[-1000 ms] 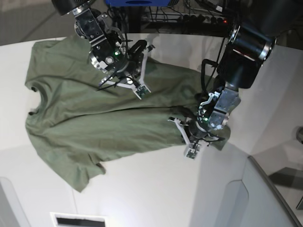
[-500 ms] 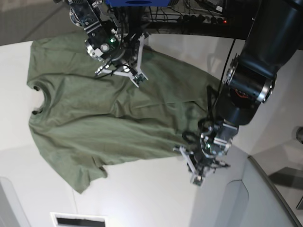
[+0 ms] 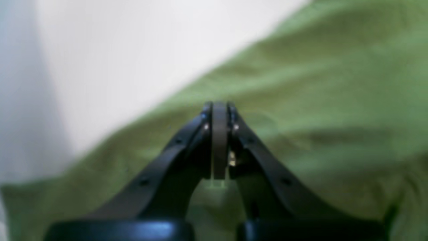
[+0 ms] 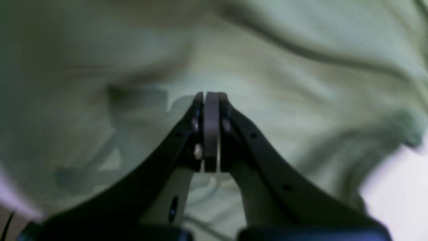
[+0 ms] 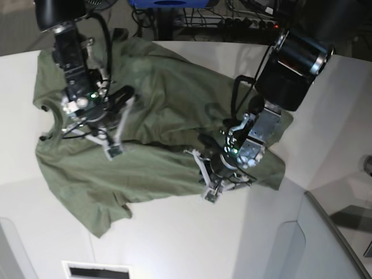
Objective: Layout the t-shirt on the table in an organized manner, then fold the t-shirt properly
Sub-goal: 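Grasp the shirt body with the left gripper and the collar area with the right, then release with the left gripper and regrasp the shirt edge nearer the hem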
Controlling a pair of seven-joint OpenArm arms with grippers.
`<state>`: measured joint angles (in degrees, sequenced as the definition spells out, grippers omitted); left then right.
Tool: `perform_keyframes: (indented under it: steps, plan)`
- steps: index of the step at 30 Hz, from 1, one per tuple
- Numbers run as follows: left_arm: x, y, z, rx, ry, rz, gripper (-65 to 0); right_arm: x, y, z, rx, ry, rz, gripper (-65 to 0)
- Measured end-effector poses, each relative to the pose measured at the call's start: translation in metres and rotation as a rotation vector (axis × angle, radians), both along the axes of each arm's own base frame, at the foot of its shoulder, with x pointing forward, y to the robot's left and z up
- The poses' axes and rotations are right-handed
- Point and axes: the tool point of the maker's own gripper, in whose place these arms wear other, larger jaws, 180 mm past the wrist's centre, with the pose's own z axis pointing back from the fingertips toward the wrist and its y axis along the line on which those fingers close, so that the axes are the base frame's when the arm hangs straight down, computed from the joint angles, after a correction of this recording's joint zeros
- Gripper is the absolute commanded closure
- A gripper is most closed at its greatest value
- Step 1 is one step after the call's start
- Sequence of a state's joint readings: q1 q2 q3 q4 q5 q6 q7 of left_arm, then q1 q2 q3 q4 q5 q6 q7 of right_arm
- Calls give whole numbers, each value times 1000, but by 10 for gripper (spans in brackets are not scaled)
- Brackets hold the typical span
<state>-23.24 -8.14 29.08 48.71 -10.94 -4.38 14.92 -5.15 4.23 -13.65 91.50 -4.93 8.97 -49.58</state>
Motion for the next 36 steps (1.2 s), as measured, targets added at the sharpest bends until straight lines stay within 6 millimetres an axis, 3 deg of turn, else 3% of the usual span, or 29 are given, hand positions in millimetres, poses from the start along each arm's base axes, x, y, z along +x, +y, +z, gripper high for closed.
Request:
perform_keyframes:
  steps: [3,8,14,18,21,26,28,31,34,36]
  plan:
    - [-9,14,-14,31,37,18,0,-8,3,-5,6,18,8,0]
    - [-7,34,-28,58,52,55,0,-27,46,-17,76,68,88,0]
    - [15,59,-29,53,-13,94,0,-33,27,-36,18,120,70,0]
    - [31,86,-24,81,-50,140,0,-46,34,-38,42,125,71,0]
    - [50,102,-5,93,-120,167,0,-37,36,-27,52,83,76,0]
    - [96,98,49,61,-243,174,0,-27,5,-20,21,61,3,0]
    - [105,94,60,59,-254,171,0,-25,4,-15,18,42,1,0]
    - [89,82,44,76,-160,152,0,-25,16,-8,51,26,10,0]
    - [44,71,16,89,-51,91,0,-27,19,-8,63,29,13,0]
    - [11,81,9,135,5,70,0,-27,9,-9,40,30,5,0]
